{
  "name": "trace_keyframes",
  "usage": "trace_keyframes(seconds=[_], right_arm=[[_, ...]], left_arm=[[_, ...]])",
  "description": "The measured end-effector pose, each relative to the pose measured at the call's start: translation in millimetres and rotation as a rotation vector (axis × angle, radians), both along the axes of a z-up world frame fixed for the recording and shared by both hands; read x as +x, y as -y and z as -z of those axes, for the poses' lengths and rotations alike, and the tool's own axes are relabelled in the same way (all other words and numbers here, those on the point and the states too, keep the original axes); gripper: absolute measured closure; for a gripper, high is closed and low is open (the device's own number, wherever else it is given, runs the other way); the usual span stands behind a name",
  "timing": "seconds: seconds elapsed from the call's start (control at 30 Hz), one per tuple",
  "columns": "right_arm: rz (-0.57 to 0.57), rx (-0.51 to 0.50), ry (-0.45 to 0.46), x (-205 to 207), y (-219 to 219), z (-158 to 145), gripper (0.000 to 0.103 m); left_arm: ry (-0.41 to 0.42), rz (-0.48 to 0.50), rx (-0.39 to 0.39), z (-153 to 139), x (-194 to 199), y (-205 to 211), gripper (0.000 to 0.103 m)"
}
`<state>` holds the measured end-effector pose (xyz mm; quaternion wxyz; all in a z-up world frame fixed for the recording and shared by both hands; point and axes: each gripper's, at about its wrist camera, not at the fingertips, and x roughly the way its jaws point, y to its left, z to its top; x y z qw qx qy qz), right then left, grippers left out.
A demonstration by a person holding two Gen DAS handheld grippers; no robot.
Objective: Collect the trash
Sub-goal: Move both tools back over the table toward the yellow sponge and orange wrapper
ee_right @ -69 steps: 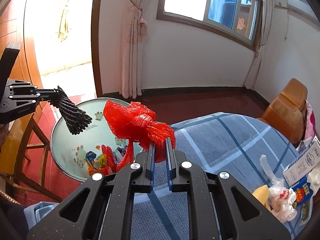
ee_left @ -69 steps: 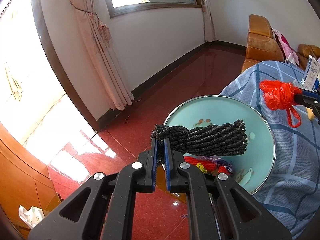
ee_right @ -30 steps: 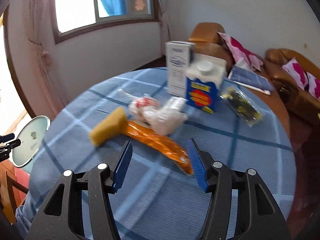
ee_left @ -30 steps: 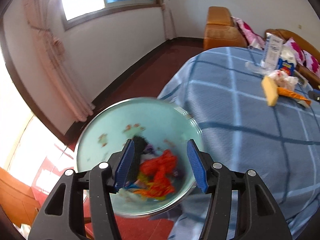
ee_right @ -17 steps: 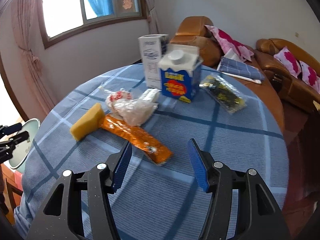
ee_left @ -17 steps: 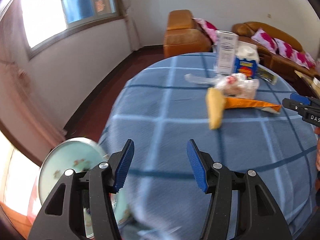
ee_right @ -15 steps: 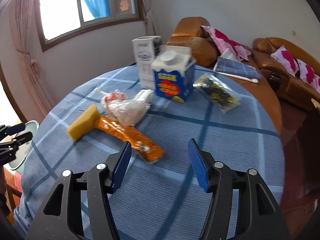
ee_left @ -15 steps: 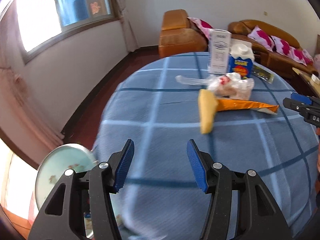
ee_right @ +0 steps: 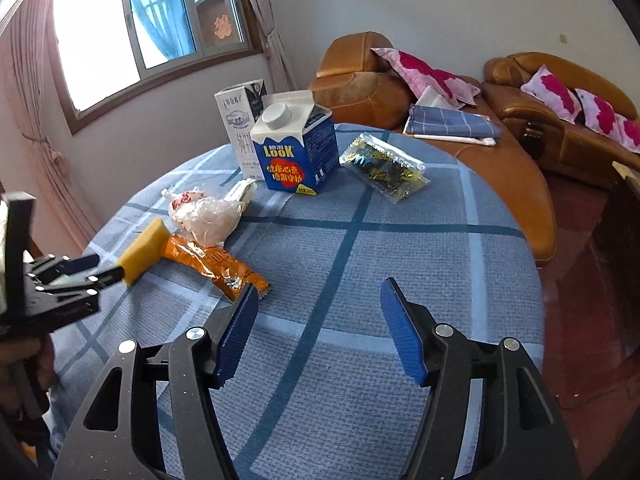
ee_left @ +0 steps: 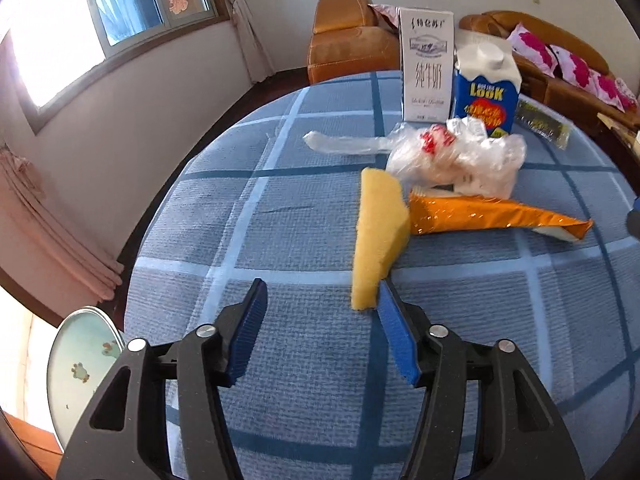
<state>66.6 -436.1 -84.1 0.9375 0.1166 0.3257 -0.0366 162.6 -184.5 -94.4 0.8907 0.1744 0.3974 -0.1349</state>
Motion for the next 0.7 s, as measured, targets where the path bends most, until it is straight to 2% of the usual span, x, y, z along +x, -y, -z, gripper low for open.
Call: trace_keyframes(seconds=[0.07, 0.2, 0.43, 0.53, 0.67, 0.7], right_arm=[[-0.002, -0.001, 0.005, -1, 0, 0, 0.037], [-0.007, 0.009, 0.006, -1, 1, 1, 0.037], [-0.006, -0.001, 0.008, 0, -1, 1, 0.037], [-0.007, -0.008, 0.004, 1, -3, 1, 0.036], [-0.006, -0.018, 0.003, 0, -4, 1, 0.036], [-0.006, -0.020, 0.002, 0, -4, 1, 0.036]], left_arm=[[0.013, -0.007, 0.021, -1, 2, -3, 0.040], [0.024, -0.053, 0.070, -4, 14, -21, 0.040], [0.008, -0.054, -0.007, -10, 11, -37, 0.041], [-0.002, -0.034, -0.045, -10, 5, -29, 0.041], [-0.031, 0.009, -0.056, -2, 3, -11, 0.041], [-0.041, 0.011, -0.058, 0, 5, -9, 0.045]])
